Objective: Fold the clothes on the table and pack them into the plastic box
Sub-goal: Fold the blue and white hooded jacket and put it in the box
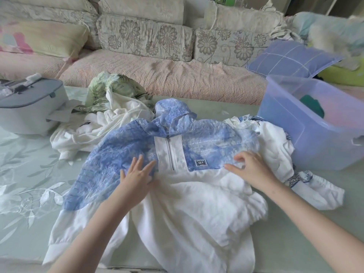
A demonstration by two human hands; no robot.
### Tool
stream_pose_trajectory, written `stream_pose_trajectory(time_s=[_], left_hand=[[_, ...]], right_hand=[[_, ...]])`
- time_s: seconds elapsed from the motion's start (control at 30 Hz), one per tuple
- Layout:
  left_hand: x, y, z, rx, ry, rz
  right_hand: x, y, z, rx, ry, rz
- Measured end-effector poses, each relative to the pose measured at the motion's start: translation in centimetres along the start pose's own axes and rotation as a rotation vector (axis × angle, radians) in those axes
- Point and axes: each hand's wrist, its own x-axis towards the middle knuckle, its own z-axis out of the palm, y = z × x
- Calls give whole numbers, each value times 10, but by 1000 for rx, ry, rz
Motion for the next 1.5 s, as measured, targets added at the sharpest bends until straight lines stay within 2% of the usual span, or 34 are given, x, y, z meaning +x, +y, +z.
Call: stream_pose_trajectory(time_s=[0.07, 0.13, 0.2, 0.27, 0.33, 0.4, 0.47, 0.6, 0.7, 0.83, 0.9, 0.93, 1.03, 1.1, 1.2, 1.27, 1.33, 1.5], left_hand=[[-2, -13, -7, -36, 129, -55], [-8, -27, -18, -83, 217, -176], [-18, -38, -30, 3, 163, -340], [-26, -48, -39, 81, 68, -448], [-30, -55, -39, 122, -51, -477], [-31, -55, -32, 199, -173, -463], [-32, -51, -24, 233, -193, -437], [-27, -57, -20, 209, 12, -349], [-15, -81, -38, 203, 267, -353], [8, -114, -77, 266, 544, -350], [19, -123, -88, 345, 591, -359], [22, -122, -89, 359, 576, -366], [25, -98, -71, 305, 563, -232], [15, -69, -46, 175, 509, -63], [-13, -17, -13, -27, 207, 56], [-26, 11, -2, 23, -6, 49], [-33, 26, 6, 48, -179, 11], [-40, 24, 23, 110, -316, 50]], right_hand=[[-15, -11, 5, 74, -103, -93], [-29, -28, 3, 79, -304, -137], [-35, -38, -2, -61, -468, -180], [-36, -42, -2, -267, -530, -249], [-38, -45, 4, -332, -560, -290], [-41, -48, 13, -314, -533, -310], [-44, -53, 18, -296, -507, -297], [-44, -65, 23, -120, -422, -243], [-39, -73, 22, 35, -359, -209], [-37, -84, 20, 18, -492, -245], [-41, -86, 23, -84, -539, -271], [-42, -85, 24, -109, -499, -270], [-31, -70, 21, 64, -244, -206], [-16, -53, 13, 121, -79, -163], [8, -23, -3, -24, 122, -19], [20, -5, -9, -160, 79, 130], [29, 7, -10, -94, -10, 271], [42, 15, 2, 37, -81, 262]])
